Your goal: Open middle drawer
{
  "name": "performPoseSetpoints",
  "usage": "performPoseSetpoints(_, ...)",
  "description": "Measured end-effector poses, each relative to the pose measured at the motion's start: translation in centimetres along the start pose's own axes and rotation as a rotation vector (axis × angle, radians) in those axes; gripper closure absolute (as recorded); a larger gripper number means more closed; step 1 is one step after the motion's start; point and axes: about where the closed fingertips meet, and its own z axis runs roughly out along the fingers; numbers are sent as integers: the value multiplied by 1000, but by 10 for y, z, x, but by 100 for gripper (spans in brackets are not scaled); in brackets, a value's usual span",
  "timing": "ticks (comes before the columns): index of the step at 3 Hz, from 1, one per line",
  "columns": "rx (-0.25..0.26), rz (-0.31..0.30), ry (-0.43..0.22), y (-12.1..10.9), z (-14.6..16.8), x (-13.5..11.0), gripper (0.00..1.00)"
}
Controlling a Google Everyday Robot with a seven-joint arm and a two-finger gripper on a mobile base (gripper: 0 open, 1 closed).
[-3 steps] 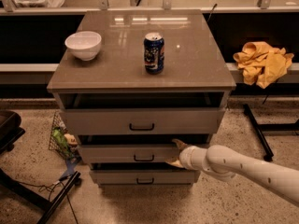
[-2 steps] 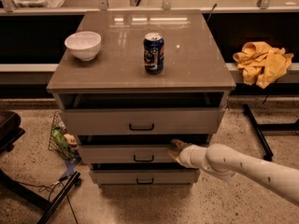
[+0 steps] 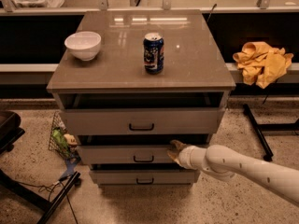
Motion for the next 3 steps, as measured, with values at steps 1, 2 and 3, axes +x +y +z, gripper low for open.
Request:
performPoseSetpoints(1,0,0,0,0,0,0,100)
performPoseSetpoints(2,0,0,0,0,0,0,100)
performPoseSetpoints(3,0,0,0,0,0,0,100)
